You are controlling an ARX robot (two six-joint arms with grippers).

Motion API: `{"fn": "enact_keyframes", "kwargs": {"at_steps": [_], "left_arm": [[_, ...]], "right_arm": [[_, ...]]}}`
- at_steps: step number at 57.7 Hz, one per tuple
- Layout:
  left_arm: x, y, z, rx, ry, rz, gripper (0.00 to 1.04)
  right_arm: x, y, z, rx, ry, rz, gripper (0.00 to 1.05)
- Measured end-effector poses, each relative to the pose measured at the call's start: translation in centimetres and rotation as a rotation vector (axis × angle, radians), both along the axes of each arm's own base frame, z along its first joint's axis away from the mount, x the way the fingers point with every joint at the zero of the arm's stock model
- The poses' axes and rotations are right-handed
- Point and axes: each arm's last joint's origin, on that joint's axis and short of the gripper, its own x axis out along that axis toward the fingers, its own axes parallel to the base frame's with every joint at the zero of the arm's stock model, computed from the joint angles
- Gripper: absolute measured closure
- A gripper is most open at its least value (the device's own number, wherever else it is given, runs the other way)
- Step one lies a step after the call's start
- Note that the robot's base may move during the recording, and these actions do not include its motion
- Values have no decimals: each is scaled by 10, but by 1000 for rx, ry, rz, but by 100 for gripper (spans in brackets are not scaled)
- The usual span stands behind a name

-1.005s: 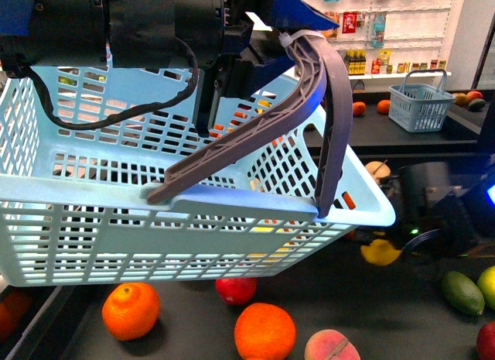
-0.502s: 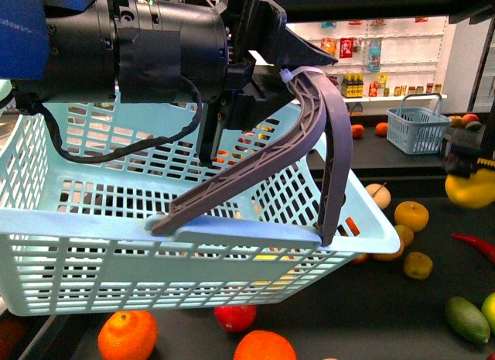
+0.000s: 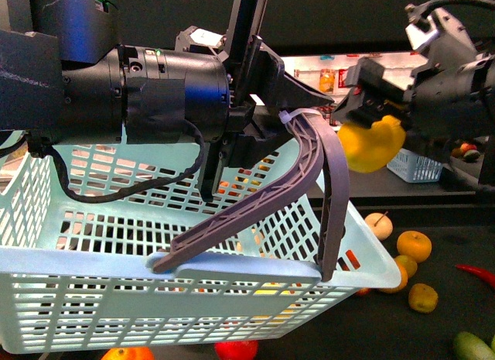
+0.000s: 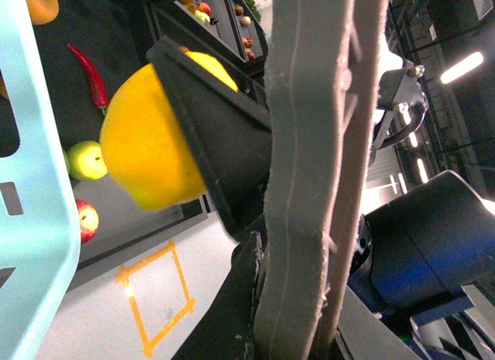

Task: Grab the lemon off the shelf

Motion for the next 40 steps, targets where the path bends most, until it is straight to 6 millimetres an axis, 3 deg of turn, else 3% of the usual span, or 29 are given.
{"fn": "enact_keyframes", "kwargs": {"at_steps": [17, 40], "left_arm": [[3, 3, -4, 7, 8, 24, 95], [7, 5, -20, 36, 46, 62, 95]], "right_arm": [[0, 18, -15, 42, 25, 8, 34], [12, 28, -55, 163, 139, 25, 34]]}}
